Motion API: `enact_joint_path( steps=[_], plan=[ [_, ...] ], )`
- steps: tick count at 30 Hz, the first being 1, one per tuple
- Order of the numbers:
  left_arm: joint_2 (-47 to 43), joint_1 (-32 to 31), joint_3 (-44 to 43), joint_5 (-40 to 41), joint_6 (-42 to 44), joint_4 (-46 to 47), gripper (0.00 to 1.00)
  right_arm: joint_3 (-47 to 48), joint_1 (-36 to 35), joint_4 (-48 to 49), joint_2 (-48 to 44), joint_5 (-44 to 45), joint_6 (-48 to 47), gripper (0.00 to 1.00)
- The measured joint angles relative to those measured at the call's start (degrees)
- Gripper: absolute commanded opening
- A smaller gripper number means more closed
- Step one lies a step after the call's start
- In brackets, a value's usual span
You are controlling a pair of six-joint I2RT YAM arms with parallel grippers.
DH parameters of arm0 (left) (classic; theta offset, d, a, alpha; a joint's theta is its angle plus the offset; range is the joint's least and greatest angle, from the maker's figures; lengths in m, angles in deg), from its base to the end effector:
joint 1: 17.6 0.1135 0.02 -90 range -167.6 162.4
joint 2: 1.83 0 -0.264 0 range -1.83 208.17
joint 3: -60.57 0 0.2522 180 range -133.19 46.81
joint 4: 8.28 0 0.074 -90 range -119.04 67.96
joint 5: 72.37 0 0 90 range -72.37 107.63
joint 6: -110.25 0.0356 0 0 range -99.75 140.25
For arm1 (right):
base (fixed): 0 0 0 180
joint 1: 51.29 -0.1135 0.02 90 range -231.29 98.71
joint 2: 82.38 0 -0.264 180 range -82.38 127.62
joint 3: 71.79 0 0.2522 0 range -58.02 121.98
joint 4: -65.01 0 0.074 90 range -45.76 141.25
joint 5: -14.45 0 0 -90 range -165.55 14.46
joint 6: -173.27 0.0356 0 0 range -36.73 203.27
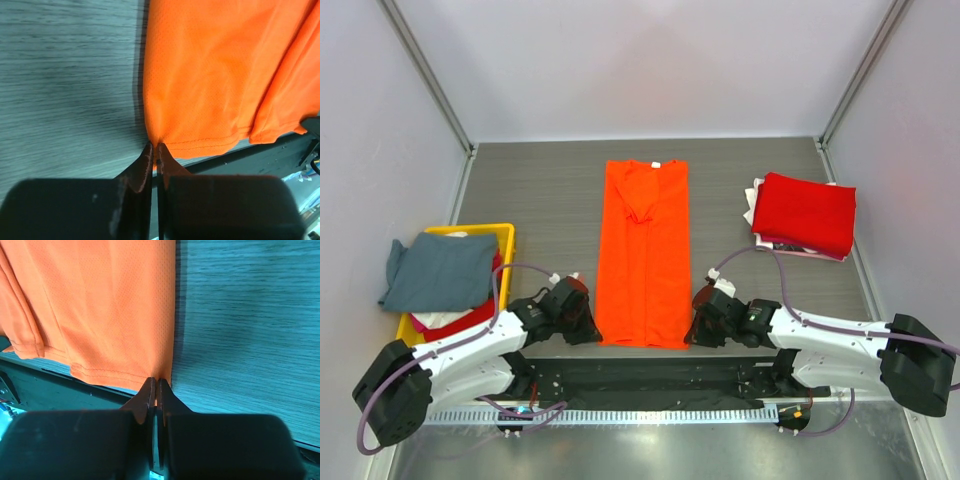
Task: Fold and stack the t-shirts
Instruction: Fold the tshirt
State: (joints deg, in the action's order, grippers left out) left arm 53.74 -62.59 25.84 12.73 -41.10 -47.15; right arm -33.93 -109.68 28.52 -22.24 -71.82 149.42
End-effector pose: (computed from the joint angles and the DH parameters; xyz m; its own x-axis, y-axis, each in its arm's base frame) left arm 0.1122 -0.1164 0.1470 -0.9377 -0.2989 -0.1771 -0.1836 0.8590 -0.4780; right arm 0.0956 0.1510 0.1532 -0.9423 0.2102 -0.2605 0.0734 0.8891 0.4517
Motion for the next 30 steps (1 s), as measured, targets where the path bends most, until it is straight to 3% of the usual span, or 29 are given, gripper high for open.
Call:
enact_joint_path(
  steps=[8,15,22,30],
  plan=[
    [-1.42,1.46,-0.87,-0.96,0.55,-1.36,0.0,0.68,0.0,-1.53,-1.9,1.05,-0.24,0.01],
    [-2.95,8.9,-6.73,-4.87,2.38,-2.56,0.0,7.98,3.04,-5.77,-4.33,4.35,-3.5,0.01],
    [6.36,15.41,-16.26,-8.33,5.31,-2.32,0.0,16.72,14.78,-6.73,1.75,4.22,-11.45,0.01],
    [19.28,24.5,-29.35,-9.22,8.04,-0.42,0.0,29.57,25.53,-7.43,15.96,2.69,-20.39,0.01]
  ],
)
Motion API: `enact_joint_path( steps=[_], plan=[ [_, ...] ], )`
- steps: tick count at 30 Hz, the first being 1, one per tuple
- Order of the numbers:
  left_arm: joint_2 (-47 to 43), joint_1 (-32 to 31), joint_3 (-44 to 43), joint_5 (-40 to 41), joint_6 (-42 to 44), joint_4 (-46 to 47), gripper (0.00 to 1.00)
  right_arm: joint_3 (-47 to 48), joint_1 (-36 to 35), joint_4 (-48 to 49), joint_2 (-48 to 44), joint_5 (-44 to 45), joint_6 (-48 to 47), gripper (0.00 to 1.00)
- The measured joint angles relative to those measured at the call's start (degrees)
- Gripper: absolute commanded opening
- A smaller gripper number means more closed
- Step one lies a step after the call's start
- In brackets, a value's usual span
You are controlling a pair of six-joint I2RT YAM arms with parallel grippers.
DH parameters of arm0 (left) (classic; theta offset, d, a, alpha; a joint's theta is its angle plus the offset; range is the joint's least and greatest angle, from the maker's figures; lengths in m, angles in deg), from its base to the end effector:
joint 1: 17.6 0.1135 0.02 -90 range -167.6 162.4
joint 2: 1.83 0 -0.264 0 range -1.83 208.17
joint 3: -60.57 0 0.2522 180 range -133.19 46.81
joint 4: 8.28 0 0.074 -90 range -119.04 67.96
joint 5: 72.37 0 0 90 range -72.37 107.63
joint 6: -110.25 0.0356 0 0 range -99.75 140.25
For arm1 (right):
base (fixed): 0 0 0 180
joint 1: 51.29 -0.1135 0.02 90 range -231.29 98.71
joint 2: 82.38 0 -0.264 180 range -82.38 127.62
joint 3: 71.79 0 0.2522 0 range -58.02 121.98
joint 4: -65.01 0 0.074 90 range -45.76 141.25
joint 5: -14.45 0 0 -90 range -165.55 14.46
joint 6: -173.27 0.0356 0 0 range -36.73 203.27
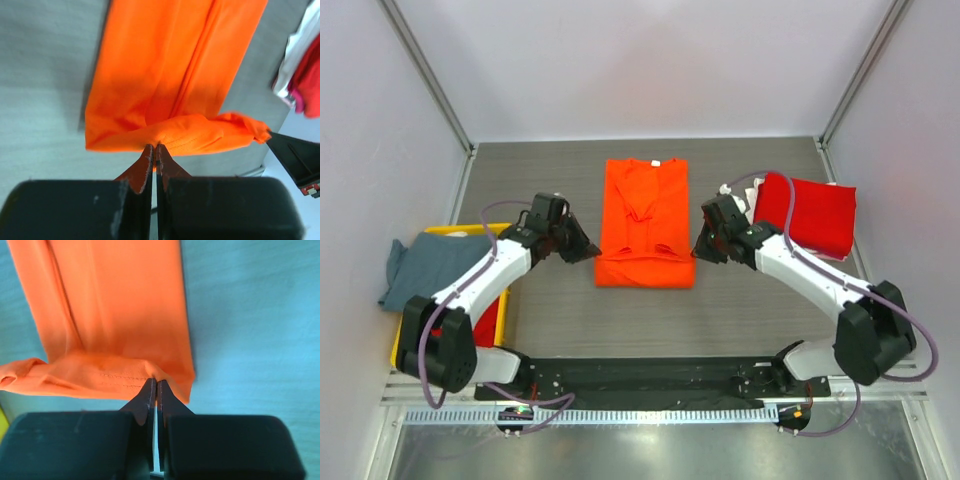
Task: Fold and stack the t-shirts
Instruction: Fold the tshirt
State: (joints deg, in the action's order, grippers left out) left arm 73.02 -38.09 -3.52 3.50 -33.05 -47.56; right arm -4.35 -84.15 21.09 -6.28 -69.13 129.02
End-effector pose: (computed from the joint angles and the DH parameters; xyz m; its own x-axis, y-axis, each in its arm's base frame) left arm 0.2484 -0.1021 0.2381 -0.8190 -0.5240 -0.2338 -0.2850 0.7252 -0.6268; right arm 0.2309 0.1444 0.2449 -0.8109 0.3236 -0.4876 0.1415 0.9169 0.3733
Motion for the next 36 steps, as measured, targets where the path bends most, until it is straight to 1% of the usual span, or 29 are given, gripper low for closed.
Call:
enact_joint_path(
  steps=[5,11,24,36],
  plan=[
    [7.8,3.43,-5.49,-0.04,0.42,0.98,0.0,6.71,4.83,0.68,8.9,-2.01,-3.93,0.01],
    [14.95,5.18,-11.96,-0.52,1.11,2.32,0.0,13.66,7.98,1.25,17.25,-5.07,-6.78,0.01],
    [28.44,6.86,-24.33,-2.34,1.86,2.6,0.0,24.13,11.32,1.49,28.2,-9.25,-9.92,0.01],
    [36.92,8.68,-29.2,-3.98,2.78,2.99,0.0,29.46,13.62,1.84,35.76,-11.3,-11.91,0.01]
  ],
)
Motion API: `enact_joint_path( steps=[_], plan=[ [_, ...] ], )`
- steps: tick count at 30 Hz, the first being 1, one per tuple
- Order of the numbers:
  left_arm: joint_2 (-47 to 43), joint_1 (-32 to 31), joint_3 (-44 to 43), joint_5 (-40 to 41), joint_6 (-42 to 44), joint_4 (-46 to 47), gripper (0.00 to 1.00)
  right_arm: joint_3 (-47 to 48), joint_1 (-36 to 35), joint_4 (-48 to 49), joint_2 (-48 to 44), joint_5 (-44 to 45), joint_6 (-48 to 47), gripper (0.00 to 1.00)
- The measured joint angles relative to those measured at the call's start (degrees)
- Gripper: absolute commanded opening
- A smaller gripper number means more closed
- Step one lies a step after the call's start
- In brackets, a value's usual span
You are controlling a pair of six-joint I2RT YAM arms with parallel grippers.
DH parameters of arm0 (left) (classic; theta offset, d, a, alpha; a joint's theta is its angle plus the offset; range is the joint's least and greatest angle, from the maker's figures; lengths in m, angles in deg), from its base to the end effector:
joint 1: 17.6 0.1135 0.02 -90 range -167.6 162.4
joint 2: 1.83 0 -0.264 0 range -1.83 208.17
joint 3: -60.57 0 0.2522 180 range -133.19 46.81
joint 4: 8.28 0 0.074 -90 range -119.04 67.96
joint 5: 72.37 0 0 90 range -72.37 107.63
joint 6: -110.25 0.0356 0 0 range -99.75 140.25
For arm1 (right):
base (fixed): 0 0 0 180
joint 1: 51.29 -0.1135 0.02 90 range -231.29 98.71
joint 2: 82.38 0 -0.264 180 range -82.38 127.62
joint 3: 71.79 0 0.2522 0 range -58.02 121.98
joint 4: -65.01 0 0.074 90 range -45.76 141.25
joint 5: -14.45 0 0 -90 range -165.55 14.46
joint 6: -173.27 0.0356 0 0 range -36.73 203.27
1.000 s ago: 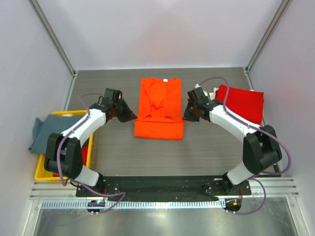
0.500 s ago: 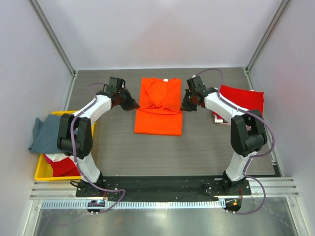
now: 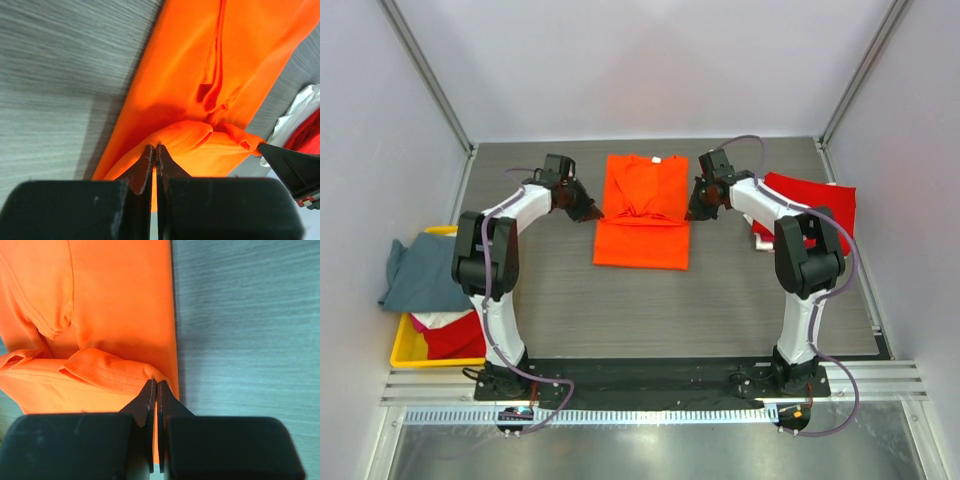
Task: Fold and stack the t-shirts
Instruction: Fold the tshirt
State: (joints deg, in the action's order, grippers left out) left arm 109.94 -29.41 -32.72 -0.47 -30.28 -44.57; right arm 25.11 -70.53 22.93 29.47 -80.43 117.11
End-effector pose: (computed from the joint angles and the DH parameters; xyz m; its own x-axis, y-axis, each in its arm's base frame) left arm 0.4082 -0.0966 0.1906 -0.7938 -0.5836 -0.1708 -0.3820 0.6972 -0.6066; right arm 0.3970 0.1418 0.2016 -0.8651 0.2857 -0.4123 0.1321 0.9226 0.3623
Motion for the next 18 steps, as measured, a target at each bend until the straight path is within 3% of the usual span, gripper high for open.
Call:
enact_joint_path(
  steps=[3,4,7,10,14,18],
  plan=[
    [1.6,0.24,-0.59,-0.26,0.02,0.07,0.12,1.9,0.59,0.04,1.81,-0.52,-0.5,0.14],
    [1.92,0.35,-0.76,-0.39,0.07,0.07,0.23,2.64,0.79,0.07,2.47,-0.68,-0.59,0.36],
    [2.4,0.61,-1.31,-0.68,0.24,0.26,0.47,3.91,1.38,0.52,3.61,-0.74,-1.2,0.55],
    [2.49,0.92,-1.77,-0.96,0.28,1.05,0.61,4.11,1.88,0.9,3.67,-0.42,-1.95,0.6],
    [2.08,1.11,-1.6,-0.9,0.42,1.97,0.68,3.82,2.29,1.55,3.41,-0.35,-2.49,0.6],
    [-2.16,1.11,1.9,-0.31,1.09,2.36,0.7,-2.45,2.56,4.46,-1.31,-0.42,-2.58,0.61]
  ],
)
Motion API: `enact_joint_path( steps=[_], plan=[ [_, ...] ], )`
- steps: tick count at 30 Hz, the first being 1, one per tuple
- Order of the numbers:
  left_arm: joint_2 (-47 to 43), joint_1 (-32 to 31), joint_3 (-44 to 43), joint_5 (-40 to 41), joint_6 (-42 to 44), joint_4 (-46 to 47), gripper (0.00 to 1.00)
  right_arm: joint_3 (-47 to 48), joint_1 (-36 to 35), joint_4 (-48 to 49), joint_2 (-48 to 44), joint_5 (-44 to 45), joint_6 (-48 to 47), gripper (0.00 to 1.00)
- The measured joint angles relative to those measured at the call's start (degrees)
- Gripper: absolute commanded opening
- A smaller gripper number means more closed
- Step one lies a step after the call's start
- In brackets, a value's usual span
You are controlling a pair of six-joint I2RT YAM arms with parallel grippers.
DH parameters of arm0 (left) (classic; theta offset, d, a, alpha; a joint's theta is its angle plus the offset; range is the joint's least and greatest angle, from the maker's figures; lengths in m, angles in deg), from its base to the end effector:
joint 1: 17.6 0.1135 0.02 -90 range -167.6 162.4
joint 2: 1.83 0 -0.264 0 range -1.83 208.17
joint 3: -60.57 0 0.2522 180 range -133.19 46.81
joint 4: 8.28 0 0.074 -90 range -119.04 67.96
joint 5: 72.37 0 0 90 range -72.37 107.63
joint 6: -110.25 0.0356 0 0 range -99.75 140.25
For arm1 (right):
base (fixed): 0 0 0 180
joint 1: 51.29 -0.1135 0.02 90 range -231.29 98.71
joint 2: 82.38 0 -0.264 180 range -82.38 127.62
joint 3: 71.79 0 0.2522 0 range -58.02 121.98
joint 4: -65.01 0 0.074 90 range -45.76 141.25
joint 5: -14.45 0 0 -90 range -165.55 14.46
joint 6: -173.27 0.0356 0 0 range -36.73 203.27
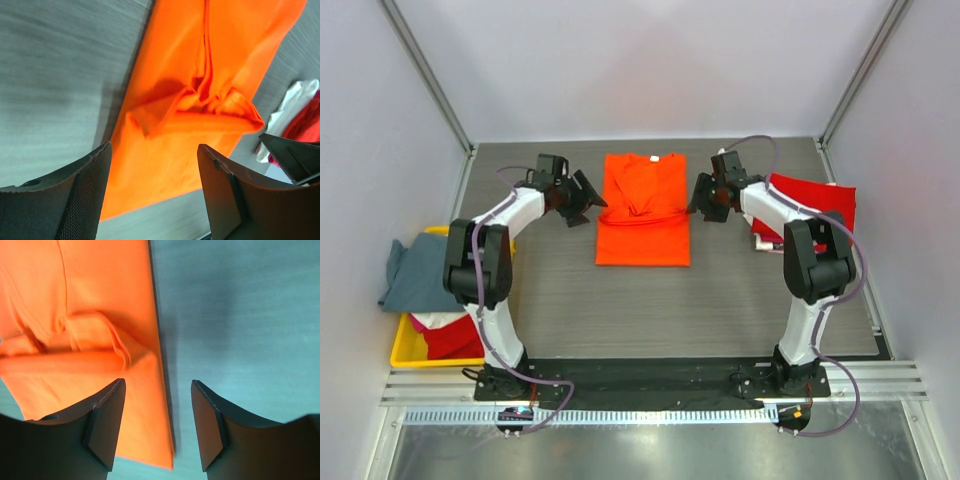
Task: Fold and stack the t-shirts
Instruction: Fold the tshirt
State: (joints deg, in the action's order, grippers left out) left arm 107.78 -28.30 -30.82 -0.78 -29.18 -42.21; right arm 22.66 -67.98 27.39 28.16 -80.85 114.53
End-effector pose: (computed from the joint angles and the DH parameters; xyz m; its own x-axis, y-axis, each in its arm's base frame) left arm 0.4050 -0.0880 0.1982 -0.7831 -0.5855 -0.2096 -0.3510 0.6943 -0.6283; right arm 0.4011 0.1237 0.2026 -0.8356 0.2889 -0.4673 0.1114 0.9220 0.3708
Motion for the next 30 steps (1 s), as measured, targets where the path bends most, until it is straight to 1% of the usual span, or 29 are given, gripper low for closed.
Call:
enact_joint_path(
  steps=[3,8,9,12,18,19,24,28,30],
  plan=[
    [-5.62,0.0,3.72,0.39,0.5,-0.07,0.7,-6.19,0.04,1.22,-5.53,-0.55,0.11,0.59],
    [-15.91,-0.07,12.59,0.13,0.72,1.14,0.65,-17.81,0.0,5.64,-15.67,-4.57,1.55,0.52],
    [-17.7,-0.13,14.71,0.11,0.83,1.25,0.65,-19.65,-0.13,6.43,-17.09,-5.25,1.99,0.5],
    [-21.09,-0.37,20.2,-0.2,0.9,1.42,0.62,-24.37,-0.72,8.31,-19.69,-7.15,3.45,0.5],
    [-21.92,-1.2,26.64,-0.61,0.96,1.6,0.59,-29.73,-3.5,9.75,-19.89,-8.33,5.22,0.48],
    [-21.92,-1.31,27.17,-0.66,1.11,1.68,0.57,-30.34,-3.82,9.81,-19.89,-8.28,5.4,0.47],
    [-20.96,-1.64,27.78,-1.01,2.1,3.43,0.52,-31.34,-4.5,10.93,-19.52,-7.85,6.05,0.38],
    [-17.31,-1.68,27.8,-1.57,2.4,5.18,0.47,-31.8,-4.5,13.09,-17.33,-7.8,6.62,0.38],
    [-15.58,-1.7,28.0,-1.84,2.4,5.9,0.46,-32.13,-4.5,13.9,-15.91,-7.82,6.88,0.38]
  ],
)
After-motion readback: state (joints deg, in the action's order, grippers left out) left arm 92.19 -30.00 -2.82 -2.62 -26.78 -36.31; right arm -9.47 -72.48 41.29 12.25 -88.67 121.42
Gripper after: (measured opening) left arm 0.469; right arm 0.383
